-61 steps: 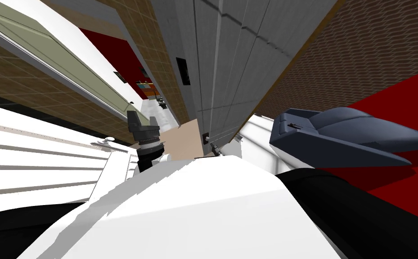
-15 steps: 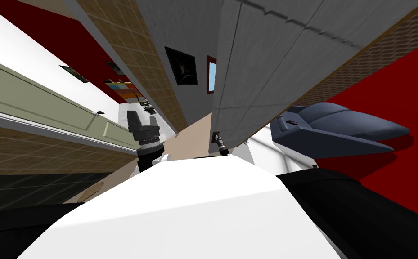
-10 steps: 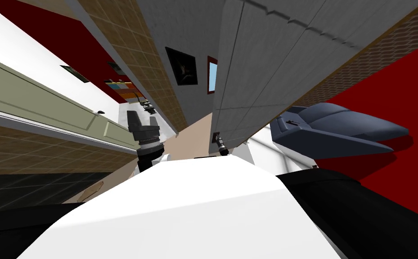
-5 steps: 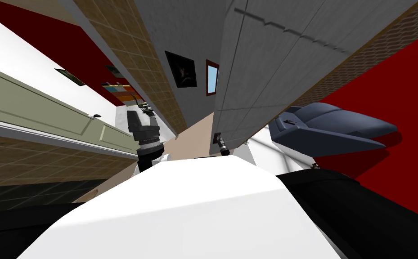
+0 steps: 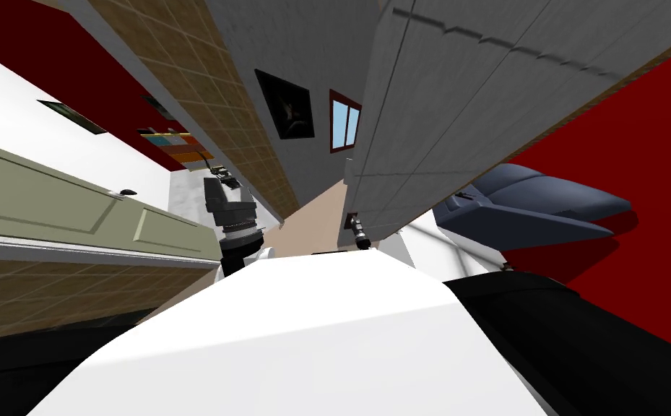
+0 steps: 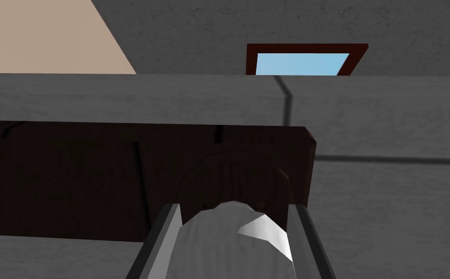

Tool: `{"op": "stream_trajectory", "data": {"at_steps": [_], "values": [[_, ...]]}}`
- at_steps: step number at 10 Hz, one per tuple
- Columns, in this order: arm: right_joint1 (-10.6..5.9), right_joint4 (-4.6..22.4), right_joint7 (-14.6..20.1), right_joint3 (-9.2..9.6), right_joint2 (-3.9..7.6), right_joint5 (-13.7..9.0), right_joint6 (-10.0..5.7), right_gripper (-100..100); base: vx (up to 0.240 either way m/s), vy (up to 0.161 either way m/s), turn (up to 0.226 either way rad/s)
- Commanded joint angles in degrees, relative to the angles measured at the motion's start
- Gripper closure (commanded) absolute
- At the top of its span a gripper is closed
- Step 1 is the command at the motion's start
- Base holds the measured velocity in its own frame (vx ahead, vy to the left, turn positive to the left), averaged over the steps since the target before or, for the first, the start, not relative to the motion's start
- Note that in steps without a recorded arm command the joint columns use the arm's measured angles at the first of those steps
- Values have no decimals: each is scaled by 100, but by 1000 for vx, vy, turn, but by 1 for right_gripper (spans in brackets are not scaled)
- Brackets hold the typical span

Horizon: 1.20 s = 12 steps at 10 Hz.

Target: Push the door open

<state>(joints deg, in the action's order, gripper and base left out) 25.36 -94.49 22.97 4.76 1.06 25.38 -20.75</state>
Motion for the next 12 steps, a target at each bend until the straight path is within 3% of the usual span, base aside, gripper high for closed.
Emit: {"op": "stream_trajectory", "data": {"at_steps": [1,3,4,5,8,10,12], "values": [[-62,-2,-27,-135,-94,-37,33,100,185,114,-94],[-85,-7,-45,-258,-249,-79,78,100,157,109,-90],[-73,14,-53,-219,-211,-60,58,100,70,38,-24],[-89,3,-56,-338,-81,-98,70,100,132,70,-68],[-98,5,-61,-520,13,-155,78,100,204,111,-99],[-104,7,-64,-638,-5,-192,83,100,227,111,-84],[-110,9,-68,-778,-103,-236,90,100,229,104,-102]]}}
